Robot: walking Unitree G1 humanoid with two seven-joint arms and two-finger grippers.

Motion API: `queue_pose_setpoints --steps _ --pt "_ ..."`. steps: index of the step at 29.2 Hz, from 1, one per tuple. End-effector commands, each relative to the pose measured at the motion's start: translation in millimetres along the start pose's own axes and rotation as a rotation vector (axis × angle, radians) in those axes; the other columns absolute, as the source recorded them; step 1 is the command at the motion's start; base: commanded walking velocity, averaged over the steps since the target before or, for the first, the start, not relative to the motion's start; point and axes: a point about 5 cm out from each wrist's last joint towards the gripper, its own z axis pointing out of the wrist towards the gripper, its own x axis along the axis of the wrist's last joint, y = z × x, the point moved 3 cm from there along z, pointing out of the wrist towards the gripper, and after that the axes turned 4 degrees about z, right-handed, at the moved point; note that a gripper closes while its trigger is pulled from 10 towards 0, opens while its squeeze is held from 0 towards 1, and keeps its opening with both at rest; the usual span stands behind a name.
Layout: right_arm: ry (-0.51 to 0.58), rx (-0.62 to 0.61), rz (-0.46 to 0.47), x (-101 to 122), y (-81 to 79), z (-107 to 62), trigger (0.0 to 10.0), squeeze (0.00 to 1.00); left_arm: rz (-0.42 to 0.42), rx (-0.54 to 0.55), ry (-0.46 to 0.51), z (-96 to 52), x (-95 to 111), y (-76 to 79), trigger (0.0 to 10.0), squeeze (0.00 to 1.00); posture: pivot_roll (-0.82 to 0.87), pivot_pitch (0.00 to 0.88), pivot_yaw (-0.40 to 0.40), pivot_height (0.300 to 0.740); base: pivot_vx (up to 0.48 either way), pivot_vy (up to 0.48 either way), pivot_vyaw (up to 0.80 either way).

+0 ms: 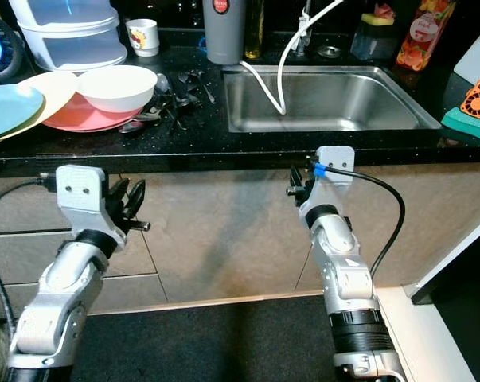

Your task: Kitchen organization

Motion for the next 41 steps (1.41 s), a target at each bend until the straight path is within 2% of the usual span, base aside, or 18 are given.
queue_pose_setpoints --steps 1,14,41 --pt "-0.002 -0.001 0.015 1.4 -1.1 0.6 10.0 0.00 -0.005 -0.007 -0.007 0.5 0.5 0.2 10.0 0.00 0.02 0.159 -0.009 0.740 0.296 0.000 0.00" --pt "-0.003 0.003 0.029 2.4 -4.4 -0.9 10.0 0.00 0.034 -0.042 0.016 3.9 10.1 3.2 10.0 0.00 0.02 0.155 -0.004 0.740 0.306 0.000 0.00" --pt "-0.011 0.008 0.052 0.2 -8.4 -3.4 10.0 0.00 0.041 -0.078 0.028 6.7 15.2 8.7 10.0 0.00 0.02 0.145 0.003 0.740 0.302 0.000 0.00"
